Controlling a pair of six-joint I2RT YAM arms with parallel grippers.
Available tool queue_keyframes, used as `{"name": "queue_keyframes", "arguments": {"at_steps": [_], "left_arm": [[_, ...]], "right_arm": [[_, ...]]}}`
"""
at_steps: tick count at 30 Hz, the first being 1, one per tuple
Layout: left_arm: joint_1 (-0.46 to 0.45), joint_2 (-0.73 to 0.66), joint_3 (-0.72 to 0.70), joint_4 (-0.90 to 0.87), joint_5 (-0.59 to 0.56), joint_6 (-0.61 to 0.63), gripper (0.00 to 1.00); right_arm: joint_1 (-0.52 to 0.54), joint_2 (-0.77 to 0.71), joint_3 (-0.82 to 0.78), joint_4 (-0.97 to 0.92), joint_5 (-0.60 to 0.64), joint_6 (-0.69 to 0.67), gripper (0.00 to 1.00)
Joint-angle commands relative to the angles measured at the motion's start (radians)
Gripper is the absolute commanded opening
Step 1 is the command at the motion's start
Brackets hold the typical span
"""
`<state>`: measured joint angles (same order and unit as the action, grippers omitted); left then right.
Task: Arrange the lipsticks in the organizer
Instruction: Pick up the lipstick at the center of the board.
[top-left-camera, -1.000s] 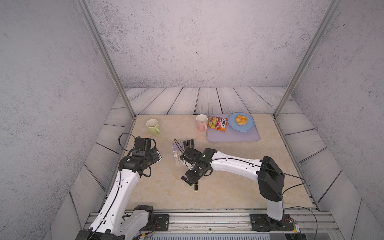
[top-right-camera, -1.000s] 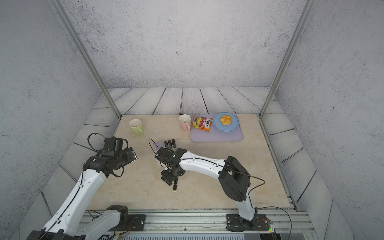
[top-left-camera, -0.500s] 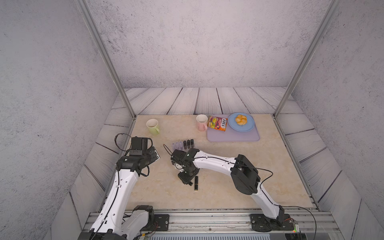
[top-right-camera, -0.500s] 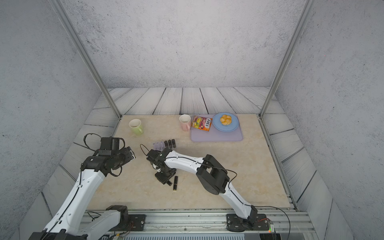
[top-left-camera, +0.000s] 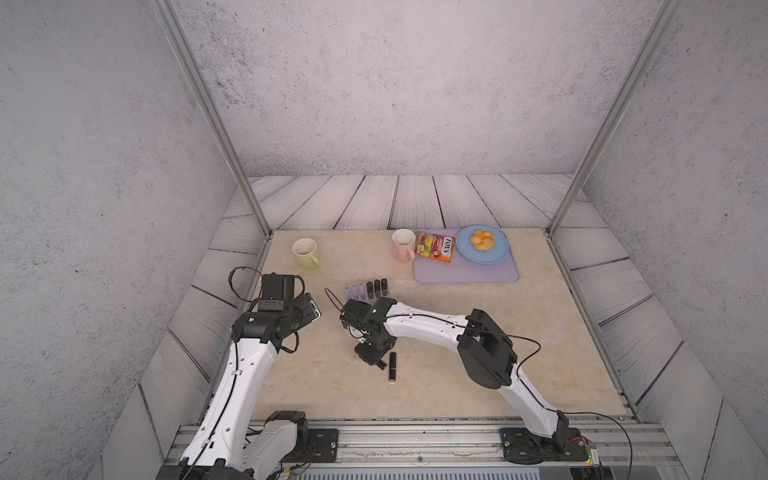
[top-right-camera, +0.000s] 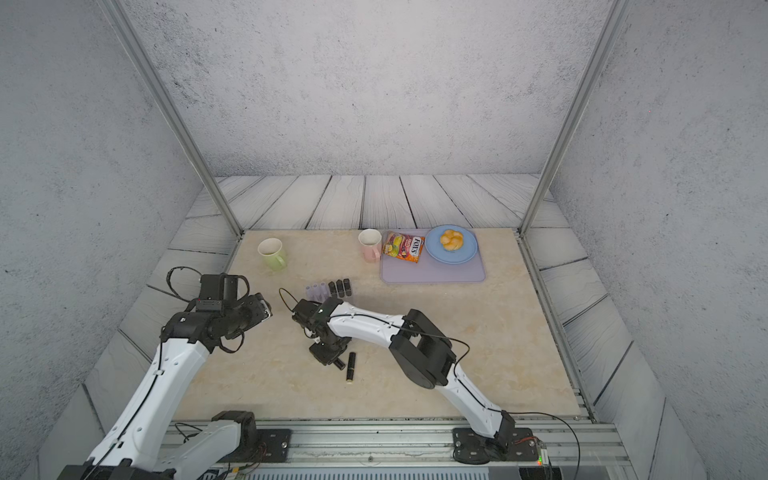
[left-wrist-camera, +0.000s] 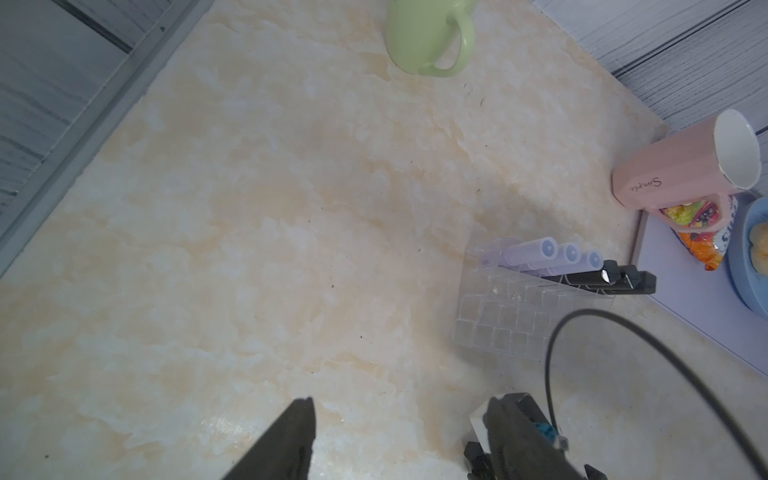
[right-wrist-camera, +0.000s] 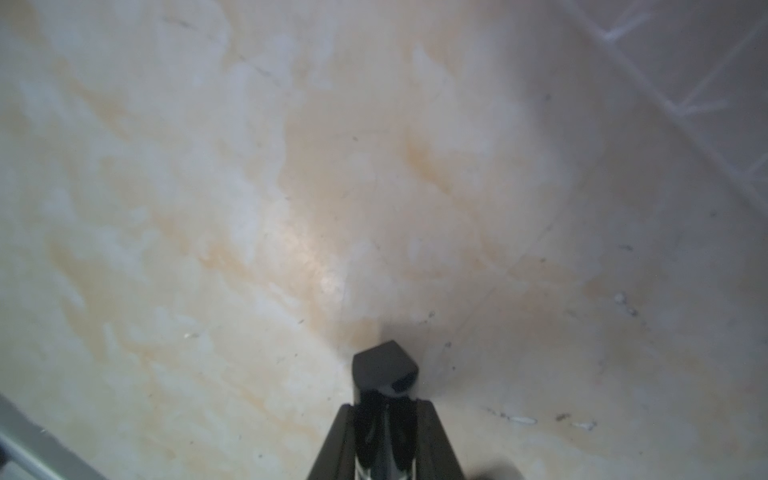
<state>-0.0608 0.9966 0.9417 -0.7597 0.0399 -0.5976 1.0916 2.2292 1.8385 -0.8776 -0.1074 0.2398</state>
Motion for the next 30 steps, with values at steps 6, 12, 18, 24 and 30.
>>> {"name": "queue_keyframes", "arguments": {"at_steps": [6, 12, 18, 24, 30], "left_arm": [[-0.077, -0.022, 0.012, 0.224, 0.498, 0.08, 0.71], [-0.258, -0.049, -0.076, 0.386, 0.642, 0.139, 0.69], [-0.442, -0.134, -0.241, 0.602, 0.658, 0.135, 0.69], [-0.47, -0.227, -0.288, 0.615, 0.579, 0.202, 0.71], [-0.543, -0.186, -0.279, 0.709, 0.533, 0.246, 0.68]], "right_arm": [[-0.108, -0.685, -0.726, 0.952, -0.072, -0.109, 0.19], [-0.112, -0.905, -1.119, 1.484, 0.014, -0.303, 0.16], [-0.12, -0.971, -1.152, 1.503, 0.017, -0.301, 0.13], [-0.124, -1.023, -1.162, 1.516, 0.01, -0.22, 0.1], [-0.124, -1.04, -1.15, 1.567, -0.069, -0.077, 0.08]]}}
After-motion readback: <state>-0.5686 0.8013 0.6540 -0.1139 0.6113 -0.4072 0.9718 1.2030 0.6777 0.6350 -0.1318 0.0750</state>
